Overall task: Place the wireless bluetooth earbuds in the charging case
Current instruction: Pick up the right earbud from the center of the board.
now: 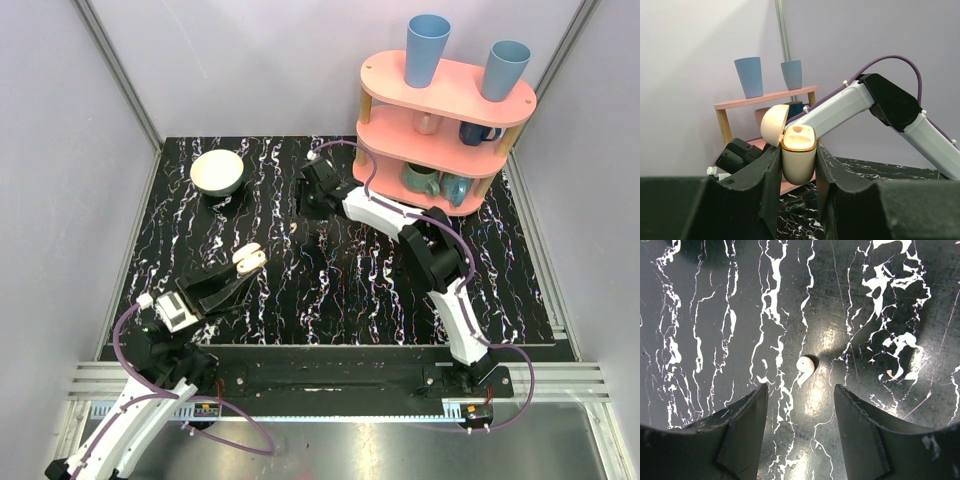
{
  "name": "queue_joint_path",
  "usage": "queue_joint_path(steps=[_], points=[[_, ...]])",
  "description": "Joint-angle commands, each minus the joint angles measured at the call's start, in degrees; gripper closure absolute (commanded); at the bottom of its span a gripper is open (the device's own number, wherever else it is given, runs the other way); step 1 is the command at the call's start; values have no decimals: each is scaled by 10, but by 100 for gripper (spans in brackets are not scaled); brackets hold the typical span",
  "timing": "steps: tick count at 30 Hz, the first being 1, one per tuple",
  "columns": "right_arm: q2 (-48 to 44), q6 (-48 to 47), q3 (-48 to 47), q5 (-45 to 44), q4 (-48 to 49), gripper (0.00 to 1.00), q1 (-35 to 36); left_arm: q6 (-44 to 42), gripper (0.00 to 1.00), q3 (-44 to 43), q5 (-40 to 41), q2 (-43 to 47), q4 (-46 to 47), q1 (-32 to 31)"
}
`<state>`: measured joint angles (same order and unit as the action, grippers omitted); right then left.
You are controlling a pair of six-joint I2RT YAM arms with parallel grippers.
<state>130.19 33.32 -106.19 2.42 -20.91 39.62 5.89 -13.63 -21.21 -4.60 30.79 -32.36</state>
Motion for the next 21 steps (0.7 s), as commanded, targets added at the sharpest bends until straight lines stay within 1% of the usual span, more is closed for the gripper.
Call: queue_joint_path(steps=[1,16,21], points=[[12,-9,-38,-39,-19,38,13,11,100,3,-12,6,38,-2],[67,-8,-89,-56,-38,42,25,13,100,5,-14,17,38,-1],[95,-17,-130,-54,-60,44,26,14,100,6,-12,16,38,-1]])
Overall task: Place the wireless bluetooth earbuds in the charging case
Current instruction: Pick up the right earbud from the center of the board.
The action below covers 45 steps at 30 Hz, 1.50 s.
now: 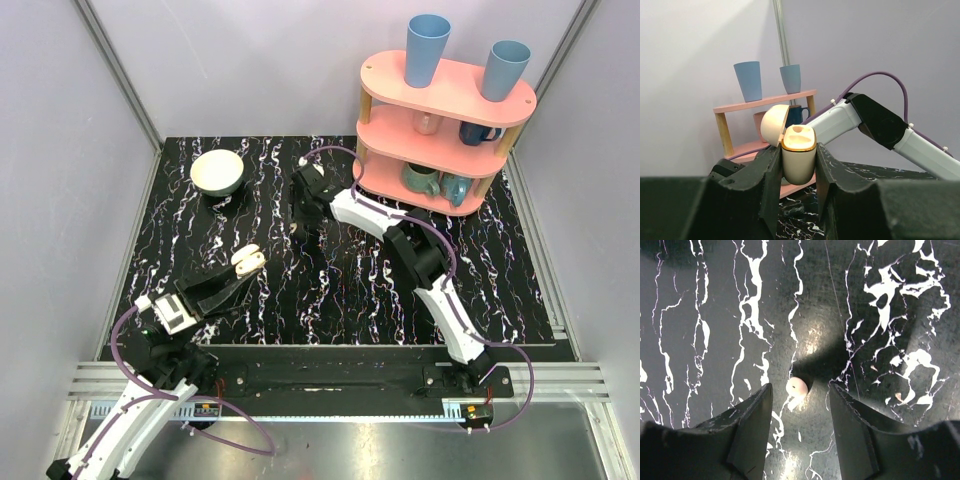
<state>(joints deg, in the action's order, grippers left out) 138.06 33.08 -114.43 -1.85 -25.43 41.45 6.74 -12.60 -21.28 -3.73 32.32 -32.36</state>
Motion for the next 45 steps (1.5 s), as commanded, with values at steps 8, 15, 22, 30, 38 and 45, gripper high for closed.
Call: queue_joint_path(steps=[8,15,22,30,38,45], points=[[49,-28,-105,-53,-62,45,21,6,100,-5,-12,7,21,-1],[74,-52,-146,-110,-104,46,37,5,100,-5,-11,7,20,-1],[86,-51,-164,-119,-117,48,38,5,100,-6,-10,8,17,-2],[88,-50,-159,-131,-127,54,40,3,100,-6,-9,8,15,-1],[86,-30,-159,-126,-130,54,44,2,100,-7,-5,7,13,-1],[93,-21,-164,-143,-144,57,47,1,100,-8,-7,7,10,-1]])
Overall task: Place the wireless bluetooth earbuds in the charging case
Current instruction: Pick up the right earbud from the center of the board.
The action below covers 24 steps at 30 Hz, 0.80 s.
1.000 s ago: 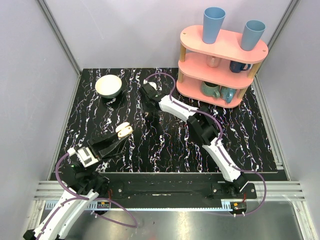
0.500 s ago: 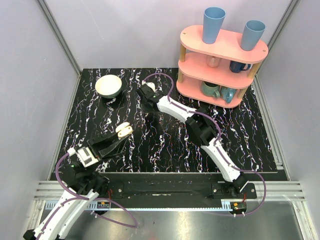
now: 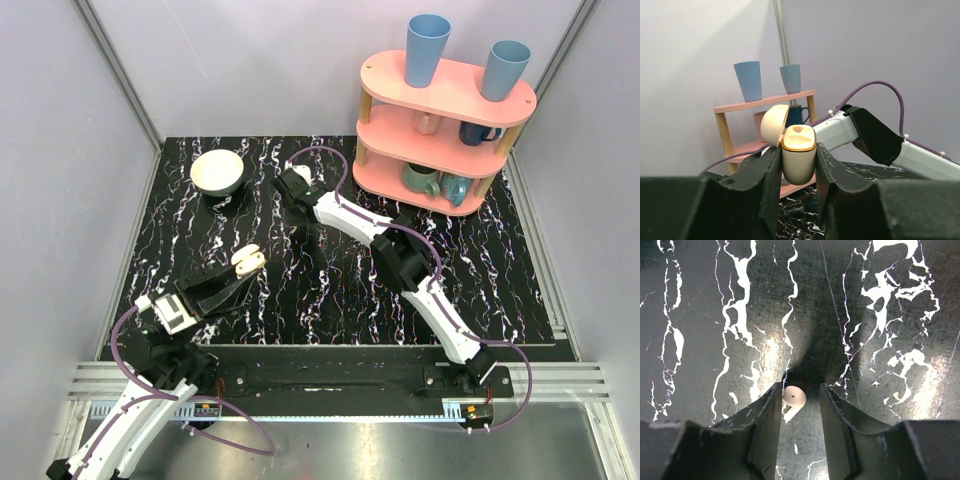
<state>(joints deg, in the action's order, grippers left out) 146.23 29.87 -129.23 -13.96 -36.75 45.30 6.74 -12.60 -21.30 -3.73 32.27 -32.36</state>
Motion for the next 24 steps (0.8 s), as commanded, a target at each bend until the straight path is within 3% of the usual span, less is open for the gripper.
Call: queue_joint_path(steps=[1,15,24], points=[[12,13,-15,-20,-31,58,9,0,100,-9,-6,8,10,-2],[11,12,-13,-5,-32,63,13,-4,100,-12,-5,9,2,-1],[5,7,0,-10,-30,59,14,-5,100,-13,-5,9,0,-1]])
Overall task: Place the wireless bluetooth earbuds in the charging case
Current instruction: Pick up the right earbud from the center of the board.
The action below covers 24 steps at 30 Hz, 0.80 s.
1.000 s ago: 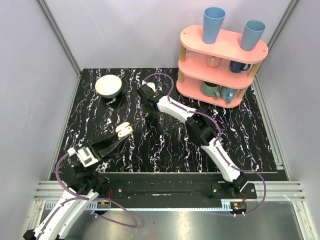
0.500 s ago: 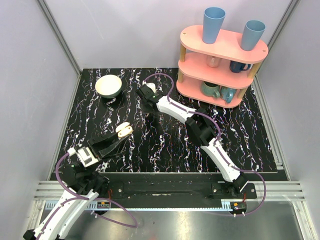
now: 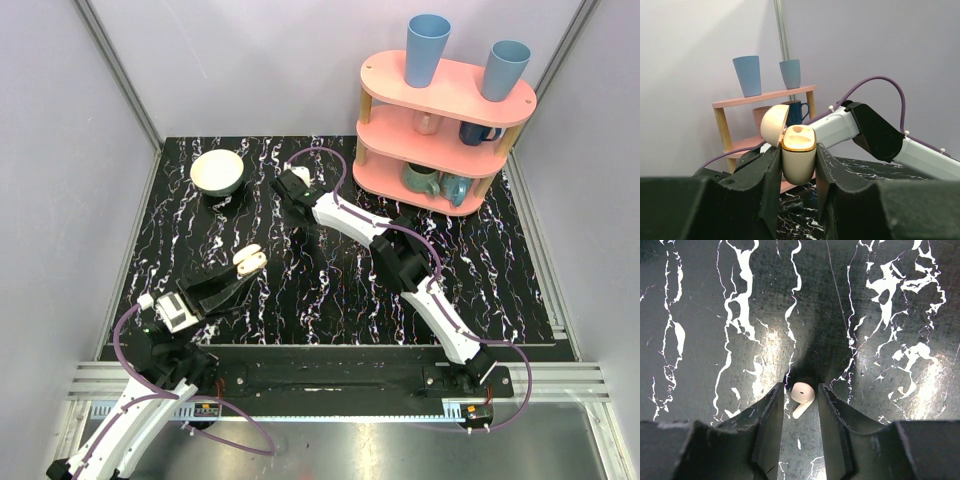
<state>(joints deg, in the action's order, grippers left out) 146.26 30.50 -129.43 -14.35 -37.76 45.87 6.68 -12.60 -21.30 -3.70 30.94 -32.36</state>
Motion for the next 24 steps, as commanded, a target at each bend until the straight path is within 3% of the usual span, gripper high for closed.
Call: queue_joint_path(steps=[1,24], points=[[3,3,4,-7,-20,59,9,-4,100,-13,-4,9,13,-1],[-5,-2,29,-25,-15,63,15,-4,100,-13,-4,6,14,-1]])
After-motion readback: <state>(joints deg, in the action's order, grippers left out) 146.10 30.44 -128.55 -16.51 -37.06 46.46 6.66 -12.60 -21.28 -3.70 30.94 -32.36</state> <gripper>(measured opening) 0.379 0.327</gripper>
